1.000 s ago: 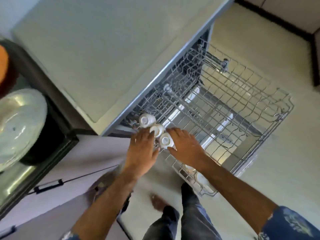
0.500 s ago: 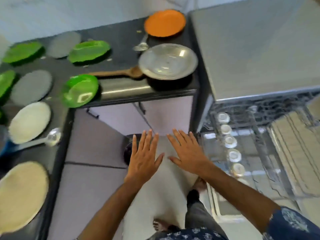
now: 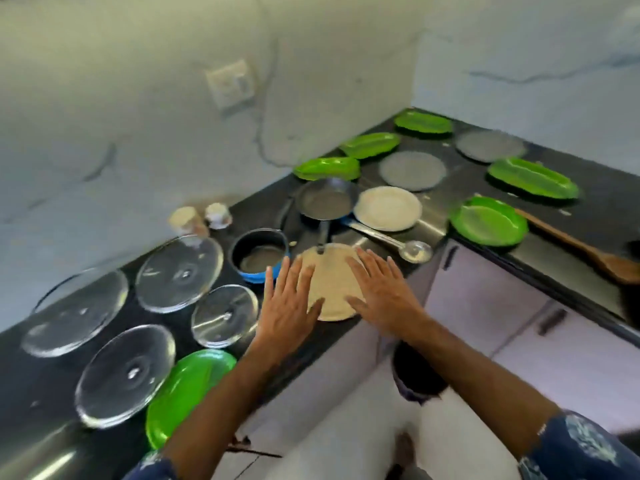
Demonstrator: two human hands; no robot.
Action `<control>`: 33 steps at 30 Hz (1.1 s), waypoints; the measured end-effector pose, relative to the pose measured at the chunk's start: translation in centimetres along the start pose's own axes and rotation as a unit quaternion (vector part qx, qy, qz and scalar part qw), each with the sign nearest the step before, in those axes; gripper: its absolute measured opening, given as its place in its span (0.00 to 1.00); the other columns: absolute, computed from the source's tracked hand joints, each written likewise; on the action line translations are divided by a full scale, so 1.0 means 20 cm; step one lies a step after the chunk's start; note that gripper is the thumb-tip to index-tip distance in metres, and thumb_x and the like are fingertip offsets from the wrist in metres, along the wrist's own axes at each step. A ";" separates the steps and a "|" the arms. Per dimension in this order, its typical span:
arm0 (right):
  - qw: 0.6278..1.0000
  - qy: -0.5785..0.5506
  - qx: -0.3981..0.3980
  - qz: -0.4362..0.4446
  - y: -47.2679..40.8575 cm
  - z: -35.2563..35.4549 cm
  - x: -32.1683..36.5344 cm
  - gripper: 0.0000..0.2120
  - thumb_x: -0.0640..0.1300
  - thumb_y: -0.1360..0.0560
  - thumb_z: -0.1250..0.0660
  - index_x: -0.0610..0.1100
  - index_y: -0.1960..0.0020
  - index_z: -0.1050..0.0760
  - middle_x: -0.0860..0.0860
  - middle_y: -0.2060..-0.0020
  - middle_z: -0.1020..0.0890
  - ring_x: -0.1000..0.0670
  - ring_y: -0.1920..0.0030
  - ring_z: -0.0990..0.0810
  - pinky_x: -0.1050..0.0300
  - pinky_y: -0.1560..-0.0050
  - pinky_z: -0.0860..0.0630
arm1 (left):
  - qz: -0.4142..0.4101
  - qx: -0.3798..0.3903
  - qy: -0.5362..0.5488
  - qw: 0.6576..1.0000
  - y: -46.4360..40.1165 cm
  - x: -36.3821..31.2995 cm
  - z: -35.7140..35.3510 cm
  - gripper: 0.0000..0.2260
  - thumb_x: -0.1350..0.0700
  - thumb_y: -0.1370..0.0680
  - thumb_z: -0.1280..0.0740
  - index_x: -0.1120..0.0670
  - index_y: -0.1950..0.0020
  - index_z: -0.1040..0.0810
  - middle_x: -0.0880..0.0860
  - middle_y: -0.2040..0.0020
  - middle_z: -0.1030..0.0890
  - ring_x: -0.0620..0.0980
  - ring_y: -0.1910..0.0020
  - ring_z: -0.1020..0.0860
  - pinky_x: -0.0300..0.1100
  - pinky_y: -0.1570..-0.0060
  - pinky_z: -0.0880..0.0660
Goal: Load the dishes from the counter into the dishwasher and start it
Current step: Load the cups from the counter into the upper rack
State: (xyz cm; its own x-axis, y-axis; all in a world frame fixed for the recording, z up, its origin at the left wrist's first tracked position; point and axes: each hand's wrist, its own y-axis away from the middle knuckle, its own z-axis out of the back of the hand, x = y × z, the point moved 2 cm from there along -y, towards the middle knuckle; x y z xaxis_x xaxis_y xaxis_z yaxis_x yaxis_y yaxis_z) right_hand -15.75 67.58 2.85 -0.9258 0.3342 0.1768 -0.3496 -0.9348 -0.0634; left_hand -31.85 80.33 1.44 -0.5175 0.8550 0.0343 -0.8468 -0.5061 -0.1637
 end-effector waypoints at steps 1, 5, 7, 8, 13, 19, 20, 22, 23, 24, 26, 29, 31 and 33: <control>1.000 0.008 0.001 0.025 -0.10 0.01 0.07 0.37 0.59 0.21 0.40 0.46 0.19 0.51 0.46 0.19 0.50 0.44 0.20 0.49 0.40 0.23 0.50 | 0.026 -0.009 -0.001 1.000 -0.01 0.12 0.01 0.28 0.42 0.20 0.37 0.56 0.24 0.31 0.59 0.23 0.34 0.62 0.22 0.38 0.65 0.25 0.42; 0.994 0.017 0.001 0.106 -0.48 0.01 0.25 0.36 0.59 0.21 0.40 0.47 0.19 0.49 0.46 0.20 0.46 0.45 0.21 0.46 0.42 0.23 0.45 | 0.129 -0.002 0.005 0.992 -0.04 0.51 0.02 0.29 0.42 0.20 0.37 0.53 0.22 0.35 0.57 0.21 0.38 0.60 0.21 0.42 0.63 0.24 0.46; 0.990 0.003 0.000 0.139 -0.68 0.00 0.33 0.35 0.58 0.21 0.38 0.47 0.20 0.46 0.46 0.22 0.43 0.45 0.22 0.43 0.43 0.24 0.43 | 0.173 0.011 0.005 0.985 -0.06 0.69 0.02 0.29 0.41 0.19 0.40 0.52 0.21 0.39 0.56 0.19 0.41 0.58 0.20 0.45 0.61 0.23 0.48; 0.988 -0.005 0.002 0.155 -0.79 0.00 0.36 0.34 0.57 0.21 0.37 0.46 0.21 0.44 0.46 0.22 0.41 0.45 0.23 0.41 0.44 0.24 0.42 | 0.188 0.020 0.000 0.982 -0.08 0.77 0.02 0.29 0.41 0.18 0.42 0.52 0.20 0.41 0.56 0.19 0.43 0.58 0.19 0.47 0.61 0.23 0.49; 0.974 -0.027 0.046 0.221 -1.33 -0.03 0.52 0.32 0.56 0.22 0.35 0.46 0.23 0.40 0.46 0.26 0.35 0.42 0.29 0.32 0.47 0.31 0.32 | 0.258 0.043 0.004 0.965 -0.22 1.10 0.06 0.28 0.42 0.17 0.44 0.53 0.21 0.43 0.56 0.19 0.43 0.58 0.19 0.48 0.61 0.22 0.48; 0.954 -0.007 0.130 0.271 -1.86 -0.14 0.69 0.28 0.53 0.22 0.35 0.44 0.27 0.37 0.44 0.32 0.31 0.39 0.33 0.30 0.43 0.37 0.27 | 0.323 0.052 0.014 0.945 -0.42 1.32 0.09 0.28 0.43 0.18 0.43 0.54 0.21 0.42 0.56 0.21 0.39 0.56 0.22 0.42 0.60 0.23 0.46; 0.950 -0.003 0.144 0.276 -1.94 -0.16 0.71 0.28 0.53 0.22 0.35 0.43 0.27 0.38 0.43 0.32 0.31 0.39 0.33 0.30 0.43 0.37 0.28 | 0.331 0.048 0.016 0.942 -0.45 1.34 0.09 0.27 0.43 0.18 0.43 0.54 0.22 0.41 0.56 0.22 0.38 0.57 0.23 0.40 0.60 0.24 0.45; 0.944 0.007 0.167 0.285 -2.08 -0.22 0.76 0.28 0.51 0.22 0.34 0.42 0.26 0.37 0.42 0.32 0.30 0.39 0.33 0.29 0.45 0.37 0.28 | 0.342 0.040 0.009 0.939 -0.48 1.36 0.09 0.27 0.43 0.18 0.42 0.55 0.22 0.39 0.57 0.23 0.36 0.58 0.24 0.38 0.60 0.24 0.44; 0.942 0.010 0.175 0.287 -2.13 -0.25 0.79 0.29 0.49 0.23 0.33 0.41 0.26 0.37 0.41 0.32 0.30 0.38 0.34 0.28 0.45 0.37 0.28 | 0.348 0.036 0.007 0.937 -0.49 1.37 0.08 0.27 0.43 0.18 0.42 0.55 0.23 0.39 0.57 0.23 0.36 0.58 0.24 0.38 0.59 0.24 0.44; 0.941 0.012 0.177 0.287 -2.18 -0.27 0.81 0.28 0.49 0.23 0.33 0.41 0.27 0.36 0.41 0.32 0.30 0.38 0.34 0.28 0.45 0.37 0.28 | 0.350 0.033 0.007 0.936 -0.50 1.38 0.08 0.27 0.43 0.18 0.42 0.55 0.23 0.39 0.57 0.23 0.36 0.58 0.24 0.38 0.59 0.25 0.44; 0.937 0.033 0.172 0.303 -2.26 -0.32 0.88 0.28 0.49 0.22 0.33 0.40 0.27 0.36 0.40 0.31 0.31 0.37 0.35 0.28 0.45 0.36 0.29 | 0.359 0.027 0.010 0.933 -0.49 1.39 0.07 0.27 0.44 0.18 0.42 0.54 0.23 0.39 0.57 0.23 0.36 0.57 0.24 0.38 0.60 0.24 0.45; 0.921 0.090 0.162 0.344 -2.35 -0.39 0.94 0.28 0.52 0.20 0.36 0.41 0.25 0.38 0.42 0.28 0.34 0.37 0.33 0.30 0.45 0.33 0.30 | 0.374 0.024 0.008 0.927 -0.46 1.43 0.04 0.27 0.44 0.19 0.41 0.53 0.23 0.39 0.56 0.24 0.35 0.56 0.24 0.38 0.61 0.24 0.45; 0.909 0.108 0.165 0.367 -2.39 -0.43 0.96 0.30 0.53 0.20 0.37 0.44 0.23 0.41 0.44 0.26 0.35 0.37 0.32 0.31 0.43 0.33 0.31 | 0.385 0.033 0.010 0.922 -0.44 1.44 0.01 0.28 0.43 0.19 0.41 0.53 0.22 0.40 0.56 0.23 0.36 0.57 0.23 0.39 0.62 0.24 0.45; 0.906 0.123 0.168 0.370 -2.41 -0.46 0.97 0.30 0.52 0.20 0.36 0.46 0.22 0.42 0.45 0.26 0.35 0.37 0.33 0.31 0.43 0.33 0.30 | 0.394 0.051 0.017 0.918 -0.44 1.45 -0.02 0.29 0.43 0.19 0.41 0.53 0.21 0.42 0.56 0.21 0.38 0.58 0.21 0.42 0.62 0.23 0.46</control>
State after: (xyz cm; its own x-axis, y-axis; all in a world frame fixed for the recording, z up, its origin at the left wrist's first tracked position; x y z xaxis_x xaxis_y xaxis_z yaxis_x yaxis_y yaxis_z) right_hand -18.13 120.17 0.30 -0.9074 -0.4198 -0.0193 0.4041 -0.8841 0.2347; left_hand -39.42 109.58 3.52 -0.9712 0.2221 -0.0868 -0.2201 -0.9750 -0.0319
